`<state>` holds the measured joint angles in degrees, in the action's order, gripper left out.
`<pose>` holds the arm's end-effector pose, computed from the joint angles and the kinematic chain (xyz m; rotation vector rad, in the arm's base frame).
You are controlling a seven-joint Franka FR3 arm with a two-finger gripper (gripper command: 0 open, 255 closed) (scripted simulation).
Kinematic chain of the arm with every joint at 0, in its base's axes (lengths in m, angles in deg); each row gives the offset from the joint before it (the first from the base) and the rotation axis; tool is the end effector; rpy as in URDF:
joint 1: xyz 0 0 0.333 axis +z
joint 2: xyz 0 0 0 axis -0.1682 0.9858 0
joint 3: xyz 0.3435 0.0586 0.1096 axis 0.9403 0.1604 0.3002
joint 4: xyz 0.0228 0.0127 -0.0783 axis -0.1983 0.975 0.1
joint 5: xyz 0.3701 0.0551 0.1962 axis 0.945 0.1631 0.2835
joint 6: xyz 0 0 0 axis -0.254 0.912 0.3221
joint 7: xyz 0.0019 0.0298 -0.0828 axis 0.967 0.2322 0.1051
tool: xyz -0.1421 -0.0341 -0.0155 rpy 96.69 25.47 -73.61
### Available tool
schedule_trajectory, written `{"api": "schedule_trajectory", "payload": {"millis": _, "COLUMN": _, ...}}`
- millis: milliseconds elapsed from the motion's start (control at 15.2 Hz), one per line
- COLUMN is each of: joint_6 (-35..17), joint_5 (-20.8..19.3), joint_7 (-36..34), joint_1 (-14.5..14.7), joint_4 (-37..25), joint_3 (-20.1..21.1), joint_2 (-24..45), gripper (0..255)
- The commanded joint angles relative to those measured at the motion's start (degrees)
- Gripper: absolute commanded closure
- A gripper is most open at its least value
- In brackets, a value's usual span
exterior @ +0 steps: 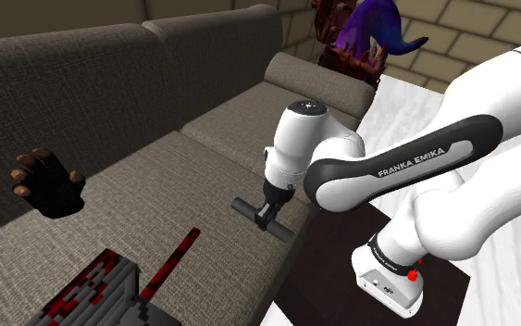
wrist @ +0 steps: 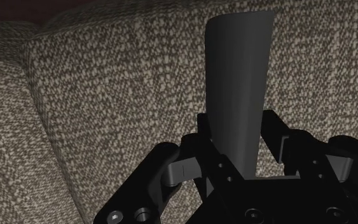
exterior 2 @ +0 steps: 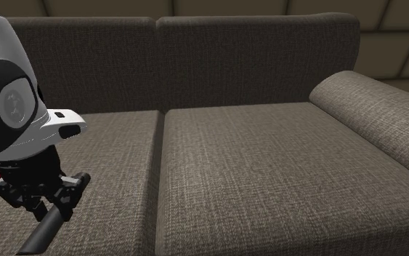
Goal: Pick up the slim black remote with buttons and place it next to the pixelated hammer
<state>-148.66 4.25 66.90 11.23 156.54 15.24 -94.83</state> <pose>0.2852 0.2558 0.3137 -3.0452 -0.3022 0.0109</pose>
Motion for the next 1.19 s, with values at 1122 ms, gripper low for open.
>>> {"api": "schedule_trajectory", "payload": {"millis": 1122, "joint_6": 9.5, "joint_5": -0.9, "joint_7": 0.0, "joint_1": -0.2, "joint_4": -3.3, "joint_3": -1.9, "joint_2": -6.3, "gripper": 0}}
